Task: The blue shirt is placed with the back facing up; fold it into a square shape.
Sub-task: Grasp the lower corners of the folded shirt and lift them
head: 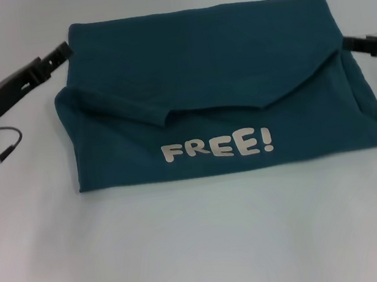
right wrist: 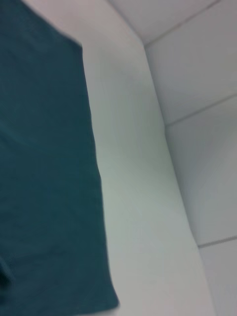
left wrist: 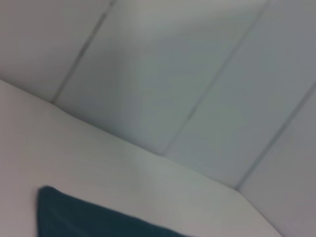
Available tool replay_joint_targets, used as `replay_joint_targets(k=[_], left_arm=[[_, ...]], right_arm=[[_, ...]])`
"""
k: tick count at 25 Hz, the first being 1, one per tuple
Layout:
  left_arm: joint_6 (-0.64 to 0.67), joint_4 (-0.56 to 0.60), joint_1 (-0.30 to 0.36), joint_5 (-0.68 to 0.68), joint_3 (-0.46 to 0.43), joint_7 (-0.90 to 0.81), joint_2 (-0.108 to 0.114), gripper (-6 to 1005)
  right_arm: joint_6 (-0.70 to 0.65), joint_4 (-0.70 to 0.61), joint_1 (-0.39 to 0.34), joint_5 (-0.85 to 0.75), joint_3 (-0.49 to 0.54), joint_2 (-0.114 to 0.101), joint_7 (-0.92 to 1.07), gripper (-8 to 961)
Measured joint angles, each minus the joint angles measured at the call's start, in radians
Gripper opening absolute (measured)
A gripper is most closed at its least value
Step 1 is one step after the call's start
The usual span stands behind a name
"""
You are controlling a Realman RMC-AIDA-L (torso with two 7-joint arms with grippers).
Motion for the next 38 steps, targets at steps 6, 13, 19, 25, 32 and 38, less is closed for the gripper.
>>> replay_joint_targets(k=[6,13,19,25,32,38], left_arm=[[0.1,0.104,0.099,0.001,0.108,-0.053,-0.013,829],[0.145,0.136,0.144,0.071,0.114,-0.048,-0.01,828],[0.137,0.141,0.161,0.192,0.114,-0.01,-0.018,828],[0.134,0.138,0.194,0.225,0.116,0.06,-0.032,827],[0.089,0.128,0.21,0.237,0.13,0.106,-0.045,826],[0.039,0.123,0.214,0.238,0.183,0.114,-0.053,826]], right_arm=[[-0.197,-0.055,-0.093,0.032,0.004,-0.004,0.07,608],[-0.406,-0.083,-0.158,0.055,0.009,-0.025,0.179,596],[-0.426,-0.075,-0.193,0.072,0.044,-0.029,0.198,593],[-0.43,-0.069,-0.199,0.069,0.045,-0.03,0.204,591],[-0.43,-0.068,-0.2,0.066,0.034,-0.032,0.21,588],[-0.431,-0.068,-0.2,0.065,0.036,-0.041,0.234,585]])
